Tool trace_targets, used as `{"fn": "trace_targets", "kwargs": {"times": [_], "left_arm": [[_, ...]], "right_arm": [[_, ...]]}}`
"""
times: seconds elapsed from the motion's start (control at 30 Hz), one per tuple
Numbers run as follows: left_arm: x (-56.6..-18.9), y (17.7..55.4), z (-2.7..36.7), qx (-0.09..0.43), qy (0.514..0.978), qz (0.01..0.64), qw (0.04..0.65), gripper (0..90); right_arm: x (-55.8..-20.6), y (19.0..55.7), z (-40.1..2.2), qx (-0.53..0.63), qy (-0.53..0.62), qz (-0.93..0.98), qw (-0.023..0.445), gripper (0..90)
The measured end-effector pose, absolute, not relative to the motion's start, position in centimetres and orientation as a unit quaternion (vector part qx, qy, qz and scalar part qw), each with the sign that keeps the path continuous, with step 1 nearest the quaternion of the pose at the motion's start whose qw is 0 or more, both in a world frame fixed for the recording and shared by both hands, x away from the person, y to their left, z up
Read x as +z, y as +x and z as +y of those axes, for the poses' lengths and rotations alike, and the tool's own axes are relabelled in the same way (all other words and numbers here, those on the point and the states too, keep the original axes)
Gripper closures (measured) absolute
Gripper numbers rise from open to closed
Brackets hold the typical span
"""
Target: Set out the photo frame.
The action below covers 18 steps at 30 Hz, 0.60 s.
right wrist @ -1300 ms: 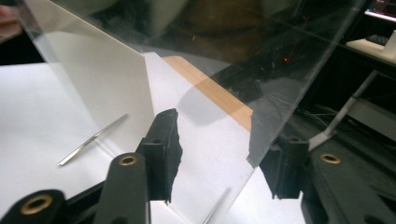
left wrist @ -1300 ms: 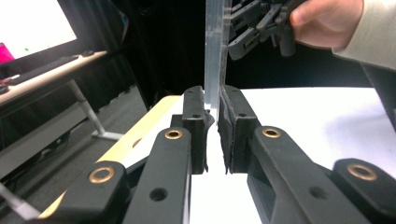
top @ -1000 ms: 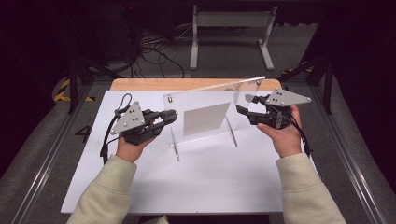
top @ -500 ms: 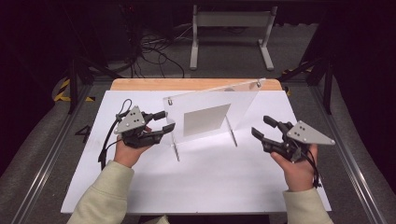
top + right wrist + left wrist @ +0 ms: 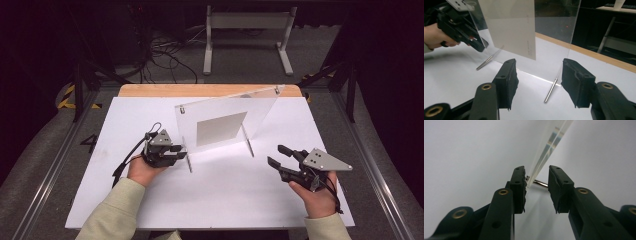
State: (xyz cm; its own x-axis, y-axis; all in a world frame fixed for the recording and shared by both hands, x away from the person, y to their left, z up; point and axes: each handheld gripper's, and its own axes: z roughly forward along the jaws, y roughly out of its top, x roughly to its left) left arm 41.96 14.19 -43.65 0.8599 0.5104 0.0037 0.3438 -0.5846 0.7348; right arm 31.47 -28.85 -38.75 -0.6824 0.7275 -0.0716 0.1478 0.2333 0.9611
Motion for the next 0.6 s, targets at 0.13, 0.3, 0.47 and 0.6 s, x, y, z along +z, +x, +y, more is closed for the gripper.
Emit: {"fn": "trace_targets", "kwargs": {"times": [0.13,0.3,0.47,0.6], "left_arm": [[-44.2,42.0,13.6,0.125,0.890,0.248,0.361,74.7],[-44.5,42.0,13.5,0.129,0.893,0.247,0.354,80.5],[-44.3,41.0,13.3,0.125,0.901,0.232,0.344,81.8],[-44.0,39.6,12.9,0.121,0.913,0.208,0.330,83.1]], "right_arm": [[-38.9,31.4,-28.9,0.544,0.296,0.740,0.262,45.3],[-38.9,31.3,-29.1,0.549,0.298,0.737,0.259,45.3],[-38.6,31.1,-29.1,0.553,0.296,0.735,0.257,45.3],[-38.6,30.8,-29.0,0.549,0.297,0.738,0.255,45.3]]}}
